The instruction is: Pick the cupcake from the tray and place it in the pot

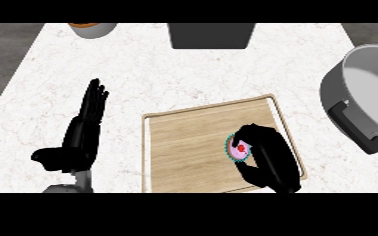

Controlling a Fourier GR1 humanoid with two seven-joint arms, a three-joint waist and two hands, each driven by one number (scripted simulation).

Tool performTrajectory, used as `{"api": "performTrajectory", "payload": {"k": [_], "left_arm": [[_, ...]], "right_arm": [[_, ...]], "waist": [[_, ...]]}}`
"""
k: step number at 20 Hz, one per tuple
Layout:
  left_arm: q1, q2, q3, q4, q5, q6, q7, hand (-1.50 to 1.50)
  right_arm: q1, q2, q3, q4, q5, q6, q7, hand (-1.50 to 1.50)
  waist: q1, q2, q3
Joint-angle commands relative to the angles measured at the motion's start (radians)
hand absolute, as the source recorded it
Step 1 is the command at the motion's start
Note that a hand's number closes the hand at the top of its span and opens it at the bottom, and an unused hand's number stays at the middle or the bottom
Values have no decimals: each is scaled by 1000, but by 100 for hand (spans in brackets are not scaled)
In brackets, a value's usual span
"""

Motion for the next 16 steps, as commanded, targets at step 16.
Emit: {"api": "performTrajectory", "payload": {"k": [16], "left_arm": [[-26, -11, 41, 57, -8, -36, -30, 0]], "right_arm": [[214, -198, 61, -276, 21, 148, -86, 150]], "waist": [[-9, 1, 1]]}}
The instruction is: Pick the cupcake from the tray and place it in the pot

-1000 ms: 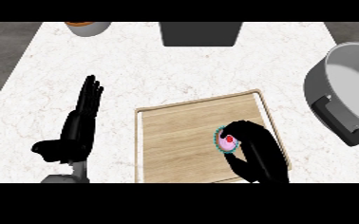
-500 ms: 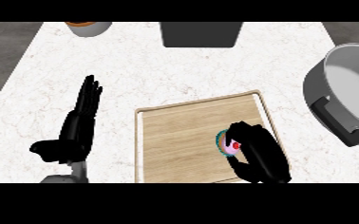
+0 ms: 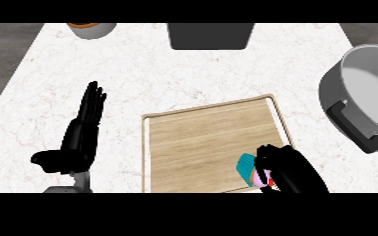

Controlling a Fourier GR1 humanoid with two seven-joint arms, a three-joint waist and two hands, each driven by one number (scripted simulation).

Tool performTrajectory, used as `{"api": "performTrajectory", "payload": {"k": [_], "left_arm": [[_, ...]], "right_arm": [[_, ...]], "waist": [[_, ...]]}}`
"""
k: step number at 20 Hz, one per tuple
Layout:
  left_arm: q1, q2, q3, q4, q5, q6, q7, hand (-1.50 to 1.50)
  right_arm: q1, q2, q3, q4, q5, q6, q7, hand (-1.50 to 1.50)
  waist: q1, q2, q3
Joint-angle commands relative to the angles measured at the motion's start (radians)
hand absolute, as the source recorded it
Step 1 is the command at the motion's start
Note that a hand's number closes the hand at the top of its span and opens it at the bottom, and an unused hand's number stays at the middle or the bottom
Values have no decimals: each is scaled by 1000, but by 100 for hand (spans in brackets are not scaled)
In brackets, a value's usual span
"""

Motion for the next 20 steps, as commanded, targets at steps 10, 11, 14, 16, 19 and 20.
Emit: {"api": "performTrajectory", "payload": {"k": [10, 11, 14, 16, 19, 20], "left_arm": [[22, -46, -43, -35, -53, 39, 15, 0], [-29, 17, 31, -31, 11, -18, 59, 0], [36, -43, -24, 15, -44, 18, -33, 0], [-26, -53, -13, 68, -50, 23, -34, 0], [18, -42, -10, -1, -33, 2, -16, 0], [24, -30, 4, 21, -21, -15, -39, 0]], "right_arm": [[177, -9, -106, -513, -15, -15, 117, 150], [149, -10, -154, -509, -34, -10, 126, 150], [181, -38, -284, -556, -127, 11, 122, 150], [136, -12, -324, -487, -137, -17, 119, 150], [19, -21, -404, -445, -184, 73, 175, 150], [-23, -62, -498, -445, -257, 113, 184, 150]], "waist": [[-6, 4, 3], [-4, 5, 3], [-7, 5, 3], [-4, 6, 3], [4, 6, 3], [5, 7, 3]]}}
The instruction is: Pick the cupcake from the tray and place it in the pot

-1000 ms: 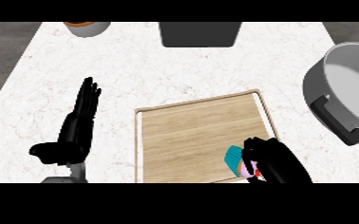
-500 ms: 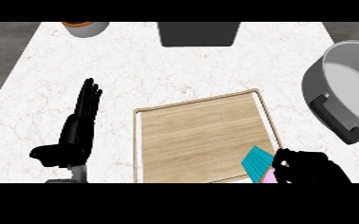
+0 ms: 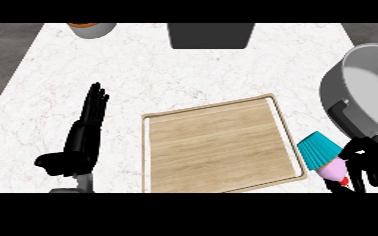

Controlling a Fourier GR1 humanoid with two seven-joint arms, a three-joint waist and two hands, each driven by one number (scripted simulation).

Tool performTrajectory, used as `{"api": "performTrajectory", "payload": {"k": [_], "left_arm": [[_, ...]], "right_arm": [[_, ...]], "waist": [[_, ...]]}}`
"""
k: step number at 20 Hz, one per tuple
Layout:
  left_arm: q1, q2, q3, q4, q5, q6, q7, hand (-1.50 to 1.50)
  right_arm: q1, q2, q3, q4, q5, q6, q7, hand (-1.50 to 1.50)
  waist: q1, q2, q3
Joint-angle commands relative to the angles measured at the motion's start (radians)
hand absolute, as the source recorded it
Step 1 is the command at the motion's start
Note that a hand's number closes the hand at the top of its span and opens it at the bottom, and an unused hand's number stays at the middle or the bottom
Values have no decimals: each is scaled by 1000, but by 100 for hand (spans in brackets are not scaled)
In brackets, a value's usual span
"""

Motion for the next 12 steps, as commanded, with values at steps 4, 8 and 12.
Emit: {"api": "performTrajectory", "payload": {"k": [4, 8, 12], "left_arm": [[-44, 5, 20, -21, -3, 6, 53, 0], [-21, -5, 16, 11, 2, -15, 2, 0], [-75, 22, 64, 42, 14, -30, 32, 0]], "right_arm": [[-179, -62, -250, 230, -130, 21, -24, 150], [-287, -145, -369, 465, -195, -13, -138, 150], [-373, -219, -428, 579, -222, 22, -165, 150]], "waist": [[5, 1, 0], [7, 3, 1], [4, 2, 0]]}}
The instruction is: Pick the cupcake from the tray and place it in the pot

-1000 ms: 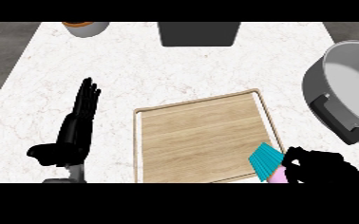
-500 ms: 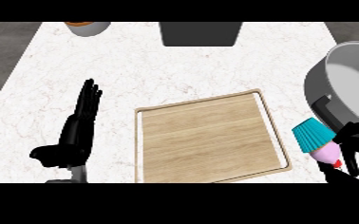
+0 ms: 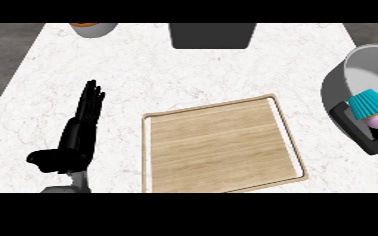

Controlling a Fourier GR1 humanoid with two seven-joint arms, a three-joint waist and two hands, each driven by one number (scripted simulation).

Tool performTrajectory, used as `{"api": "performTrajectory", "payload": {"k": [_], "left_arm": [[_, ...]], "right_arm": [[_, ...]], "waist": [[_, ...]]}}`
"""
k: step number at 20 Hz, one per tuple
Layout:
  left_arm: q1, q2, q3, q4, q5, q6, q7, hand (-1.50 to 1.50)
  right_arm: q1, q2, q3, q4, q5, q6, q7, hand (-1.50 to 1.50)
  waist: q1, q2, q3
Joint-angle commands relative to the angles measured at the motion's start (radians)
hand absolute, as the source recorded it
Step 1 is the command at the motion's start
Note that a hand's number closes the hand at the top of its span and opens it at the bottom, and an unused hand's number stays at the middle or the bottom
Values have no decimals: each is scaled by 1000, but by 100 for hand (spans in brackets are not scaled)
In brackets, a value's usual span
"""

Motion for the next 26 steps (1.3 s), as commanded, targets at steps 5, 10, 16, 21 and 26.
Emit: {"api": "performTrajectory", "payload": {"k": [5, 10, 16, 21, 26], "left_arm": [[29, 3, 14, -18, 19, -28, -6, 0], [-2, -24, -18, -2, -27, -1, 3, 0], [-24, -47, -24, 44, -43, 14, -19, 0], [-8, -50, -29, 8, -38, 12, -6, 0], [-54, -28, -4, 15, -35, 7, 26, 0]], "right_arm": [[-213, -158, -107, 427, -57, 3, -149, 150], [-298, -170, -51, 724, 6, -58, -253, 150], [-465, -246, -38, 1113, 93, -132, -321, 150], [-490, -247, -39, 1290, 153, -131, -178, -150], [-497, -249, -82, 1431, 63, -91, -466, -150]], "waist": [[5, 0, 0], [7, 1, 0], [19, 7, 1], [33, 11, 2], [18, 10, 3]]}}
